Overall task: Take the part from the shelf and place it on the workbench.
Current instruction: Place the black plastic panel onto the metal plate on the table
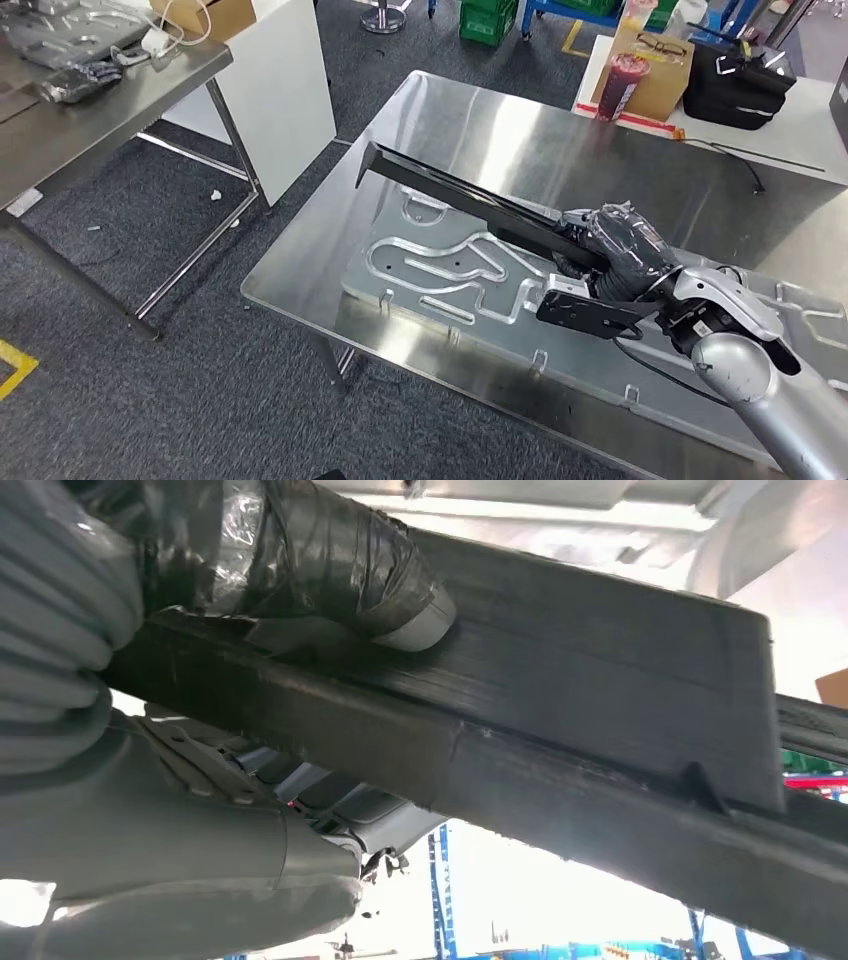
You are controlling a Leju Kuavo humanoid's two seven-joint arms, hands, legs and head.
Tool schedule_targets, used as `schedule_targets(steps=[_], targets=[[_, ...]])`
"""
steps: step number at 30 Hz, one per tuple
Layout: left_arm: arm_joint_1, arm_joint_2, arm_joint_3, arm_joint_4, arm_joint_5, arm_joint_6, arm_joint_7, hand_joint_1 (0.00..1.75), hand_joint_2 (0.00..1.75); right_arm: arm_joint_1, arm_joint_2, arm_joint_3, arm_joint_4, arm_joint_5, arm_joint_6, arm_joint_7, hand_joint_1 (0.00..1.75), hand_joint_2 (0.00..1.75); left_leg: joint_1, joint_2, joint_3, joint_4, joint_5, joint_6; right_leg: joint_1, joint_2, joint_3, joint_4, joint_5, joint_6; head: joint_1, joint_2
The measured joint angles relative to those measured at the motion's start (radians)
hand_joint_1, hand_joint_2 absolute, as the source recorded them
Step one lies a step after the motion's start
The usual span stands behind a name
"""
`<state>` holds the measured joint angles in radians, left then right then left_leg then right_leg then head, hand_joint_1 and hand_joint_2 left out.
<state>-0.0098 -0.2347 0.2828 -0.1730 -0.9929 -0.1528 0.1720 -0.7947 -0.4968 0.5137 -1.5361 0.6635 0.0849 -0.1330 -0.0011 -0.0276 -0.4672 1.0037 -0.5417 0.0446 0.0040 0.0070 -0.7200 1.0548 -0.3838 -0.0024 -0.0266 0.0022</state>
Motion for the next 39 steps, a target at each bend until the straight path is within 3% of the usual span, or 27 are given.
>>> schedule_targets(steps=[1,3,4,6,8,10,11,12,13,15,16,17,20,24,27,29,34,39], targets=[[-0.001,0.0,0.001,0.001,0.0,0.002,0.001,0.0,1.75,0.004,-0.007,-0.003,0.004,0.006,-0.002,0.004,1.75,1.75,0.0,-0.001,0.011,0.002,-0.012,-0.006,0.005,0.0,0.003,-0.02,0.042,-0.008,0.001,0.0],[-0.007,0.0,0.002,0.001,-0.001,0.008,0.0,0.0,1.75,0.011,-0.021,-0.016,0.011,0.02,-0.012,0.01,1.75,1.75,-0.001,0.0,0.016,0.02,-0.013,-0.018,0.008,0.0,0.019,-0.025,0.034,-0.019,0.002,0.0],[-0.009,0.0,0.002,0.0,-0.002,0.011,-0.002,0.0,1.75,0.014,-0.028,-0.027,0.015,0.026,-0.019,0.013,1.75,1.75,0.0,0.003,0.004,0.049,-0.001,-0.023,0.006,0.0,0.031,-0.032,0.027,-0.024,0.003,0.0],[-0.013,0.0,0.005,0.0,-0.001,0.015,-0.007,0.0,1.75,0.031,-0.039,-0.055,0.035,0.038,-0.033,0.015,1.75,1.75,0.002,0.012,-0.055,0.143,0.008,-0.034,0.001,0.0,0.058,-0.048,0.013,-0.032,0.001,0.0],[-0.015,0.0,0.011,0.0,0.001,0.016,-0.011,0.0,1.75,0.074,-0.045,-0.083,0.08,0.068,-0.055,0.004,1.75,1.75,0.006,0.017,-0.131,0.239,-0.035,-0.042,-0.001,-0.002,0.085,-0.054,-0.006,-0.036,0.0,0.0],[-0.014,0.0,0.018,0.0,0.002,0.016,-0.013,0.0,1.75,0.13,-0.046,-0.105,0.133,0.109,-0.078,-0.014,1.75,1.75,0.008,0.019,-0.191,0.276,-0.084,-0.046,-0.003,-0.005,0.114,-0.053,-0.031,-0.034,0.001,0.0],[-0.013,0.001,0.022,0.0,0.003,0.016,-0.013,0.0,1.75,0.153,-0.047,-0.112,0.152,0.124,-0.085,-0.019,1.75,1.75,0.008,0.019,-0.205,0.258,-0.078,-0.047,-0.005,-0.005,0.128,-0.052,-0.044,-0.031,0.001,0.0],[-0.012,0.002,0.024,0.0,0.003,0.016,-0.014,0.0,1.75,0.17,-0.048,-0.118,0.166,0.134,-0.088,-0.02,1.75,1.75,0.009,0.02,-0.208,0.215,-0.044,-0.047,-0.007,-0.004,0.142,-0.05,-0.057,-0.028,0.001,0.0],[-0.011,0.002,0.026,0.0,0.003,0.016,-0.015,0.0,1.75,0.183,-0.048,-0.124,0.175,0.139,-0.089,-0.021,1.75,1.75,0.009,0.02,-0.204,0.156,0.013,-0.046,-0.009,-0.002,0.154,-0.048,-0.069,-0.024,0.0,0.0],[-0.011,0.003,0.03,0.0,0.003,0.013,-0.017,0.0,1.75,0.205,-0.049,-0.137,0.192,0.144,-0.091,-0.019,0.87,0.87,0.009,0.02,-0.196,0.057,0.112,-0.037,-0.009,0.002,0.168,-0.041,-0.089,-0.013,-0.001,0.0],[-0.012,0.003,0.033,0.0,0.004,0.011,-0.018,0.0,1.75,0.214,-0.05,-0.143,0.199,0.144,-0.091,-0.018,0.44,0.44,0.008,0.02,-0.195,0.035,0.138,-0.03,-0.007,0.004,0.169,-0.038,-0.096,-0.007,-0.002,0.0],[-0.012,0.002,0.035,0.001,0.005,0.008,-0.019,0.0,1.75,0.224,-0.051,-0.15,0.206,0.145,-0.091,-0.018,0.0,0.0,0.008,0.019,-0.195,0.027,0.144,-0.024,-0.005,0.005,0.17,-0.035,-0.103,-0.003,-0.003,0.0],[-0.013,0.0,0.044,0.001,0.006,-0.004,-0.019,0.0,1.75,0.252,-0.056,-0.171,0.225,0.146,-0.09,-0.021,0.0,0.0,0.01,0.014,-0.191,0.022,0.152,-0.022,-0.004,0.006,0.172,-0.039,-0.104,-0.011,-0.003,0.0],[-0.016,-0.001,0.052,0.001,0.006,0.001,-0.018,0.0,0.0,0.269,-0.057,-0.197,0.252,0.154,-0.088,-0.026,0.0,0.0,0.009,0.007,-0.191,0.021,0.147,-0.019,-0.003,0.002,0.179,-0.05,-0.103,-0.017,-0.002,0.0],[-0.017,-0.001,0.058,0.001,0.007,0.013,-0.018,0.0,0.0,0.28,-0.055,-0.208,0.259,0.159,-0.087,-0.027,0.0,0.0,0.007,0.006,-0.191,0.021,0.145,-0.014,-0.004,-0.001,0.183,-0.057,-0.107,-0.023,-0.002,0.0],[-0.017,-0.001,0.062,0.001,0.008,0.014,-0.017,0.0,0.0,0.286,-0.052,-0.211,0.262,0.162,-0.087,-0.027,0.0,0.0,0.005,0.007,-0.191,0.021,0.145,-0.012,-0.005,-0.001,0.182,-0.058,-0.107,-0.022,-0.002,0.0],[-0.017,-0.001,0.073,0.001,0.009,0.014,-0.016,0.0,0.0,0.296,-0.04,-0.212,0.266,0.174,-0.088,-0.026,0.0,0.0,0.003,0.007,-0.191,0.022,0.147,-0.008,-0.007,-0.002,0.182,-0.059,-0.105,0.005,-0.003,0.0],[-0.017,-0.001,0.075,0.001,0.002,0.019,-0.002,0.0,0.0,0.304,-0.029,-0.215,0.265,0.176,-0.09,-0.027,0.0,0.0,0.003,0.007,-0.19,0.023,0.15,-0.006,-0.008,-0.002,0.182,-0.057,-0.102,0.012,-0.003,0.0]])
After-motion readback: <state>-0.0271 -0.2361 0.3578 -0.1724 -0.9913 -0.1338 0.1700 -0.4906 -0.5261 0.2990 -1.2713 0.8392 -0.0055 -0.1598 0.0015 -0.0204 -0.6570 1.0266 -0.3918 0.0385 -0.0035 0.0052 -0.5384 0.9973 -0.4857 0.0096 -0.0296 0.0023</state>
